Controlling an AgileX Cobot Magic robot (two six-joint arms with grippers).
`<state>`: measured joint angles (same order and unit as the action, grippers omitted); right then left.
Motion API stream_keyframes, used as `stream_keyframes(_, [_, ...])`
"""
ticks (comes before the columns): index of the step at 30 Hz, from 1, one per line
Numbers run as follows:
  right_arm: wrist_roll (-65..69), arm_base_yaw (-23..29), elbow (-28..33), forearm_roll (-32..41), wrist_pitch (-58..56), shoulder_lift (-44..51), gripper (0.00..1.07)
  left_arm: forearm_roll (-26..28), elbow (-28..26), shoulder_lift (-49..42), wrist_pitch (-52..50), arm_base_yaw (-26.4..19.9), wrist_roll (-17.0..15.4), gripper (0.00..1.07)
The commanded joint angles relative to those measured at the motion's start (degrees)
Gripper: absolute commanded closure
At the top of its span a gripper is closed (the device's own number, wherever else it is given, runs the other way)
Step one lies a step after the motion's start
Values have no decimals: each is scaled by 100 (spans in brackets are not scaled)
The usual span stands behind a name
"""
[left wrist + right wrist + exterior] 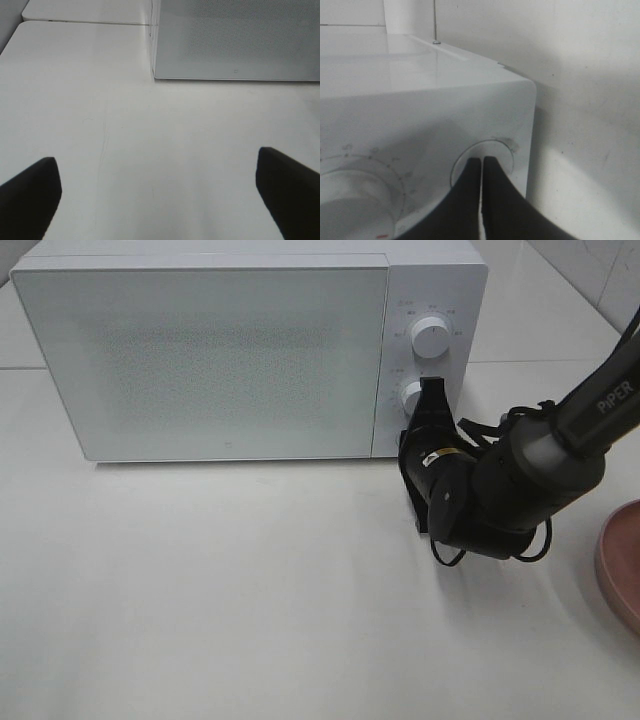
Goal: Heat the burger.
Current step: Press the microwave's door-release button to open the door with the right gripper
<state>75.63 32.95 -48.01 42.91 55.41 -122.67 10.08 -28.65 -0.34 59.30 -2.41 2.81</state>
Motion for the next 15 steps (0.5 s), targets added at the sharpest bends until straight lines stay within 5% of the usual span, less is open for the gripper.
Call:
stream_keyframes(1, [-126,-74,-103,69,-11,-23,107,-6,11,-97,-11,11,-29,9])
stream_keyframes(15, [-550,-74,-430,286,418,-92,107,-6,11,-97,-11,11,-29,9])
